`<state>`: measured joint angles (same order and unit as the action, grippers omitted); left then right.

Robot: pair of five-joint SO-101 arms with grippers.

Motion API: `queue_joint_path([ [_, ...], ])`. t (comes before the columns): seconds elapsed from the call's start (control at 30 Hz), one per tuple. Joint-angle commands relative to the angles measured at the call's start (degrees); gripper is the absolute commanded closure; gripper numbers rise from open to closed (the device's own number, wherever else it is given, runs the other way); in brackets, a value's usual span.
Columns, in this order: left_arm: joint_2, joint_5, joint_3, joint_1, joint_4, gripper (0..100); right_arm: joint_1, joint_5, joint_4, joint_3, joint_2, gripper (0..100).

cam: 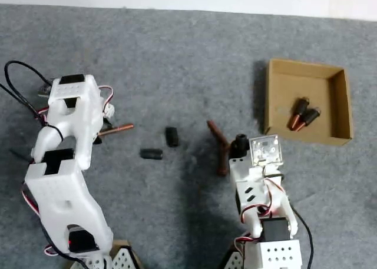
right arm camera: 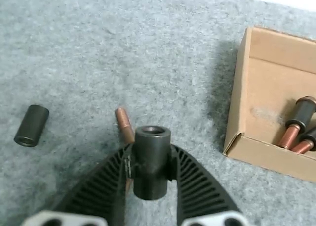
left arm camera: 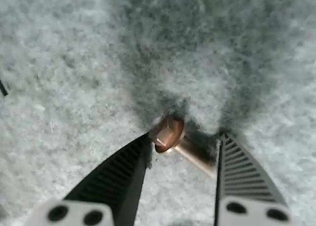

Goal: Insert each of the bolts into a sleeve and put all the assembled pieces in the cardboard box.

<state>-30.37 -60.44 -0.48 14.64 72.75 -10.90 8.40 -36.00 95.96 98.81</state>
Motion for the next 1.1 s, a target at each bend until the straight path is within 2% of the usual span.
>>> queue_joint_path([
  [0.0, -1.01, -0.62, -1.54, -0.66, -2.64, 79, 0.48, 0.53, 1.98, 2.68, 0.92, 99.5],
  [0.1, -1.01, -0.62, -1.54, -1.54, -2.46, 81, 0.48, 0.53, 1.98, 2.68, 0.92, 99.5],
  [0.23, -1.01, -0.35, -1.54, -2.33, -2.46, 100, 0.48, 0.53, 1.98, 2.68, 0.92, 99.5],
  [0.3, -1.01, -0.18, -1.54, -2.68, -2.46, 97, 0.48, 0.53, 1.98, 2.68, 0.92, 99.5],
  [0.4, 0.22, 0.53, -1.63, -3.12, -2.55, 99, 0.48, 0.53, 1.98, 2.68, 0.92, 99.5],
  [0.47, 2.86, 4.04, -1.63, -3.47, -2.55, 100, 0.48, 0.53, 2.07, 2.68, 0.92, 99.5],
  [0.77, 24.13, 13.71, 1.27, -6.46, -0.70, 100, 0.48, 0.53, 2.07, 2.68, 0.92, 99.5],
  [0.97, 40.40, 21.01, 9.80, -9.98, -0.97, 100, 0.40, 0.62, 2.07, 2.77, 0.92, 99.5],
  [1.07, 49.01, 23.74, 18.59, -13.49, -5.54, 100, -0.75, 0.62, 2.07, 2.77, 0.92, 99.5],
])
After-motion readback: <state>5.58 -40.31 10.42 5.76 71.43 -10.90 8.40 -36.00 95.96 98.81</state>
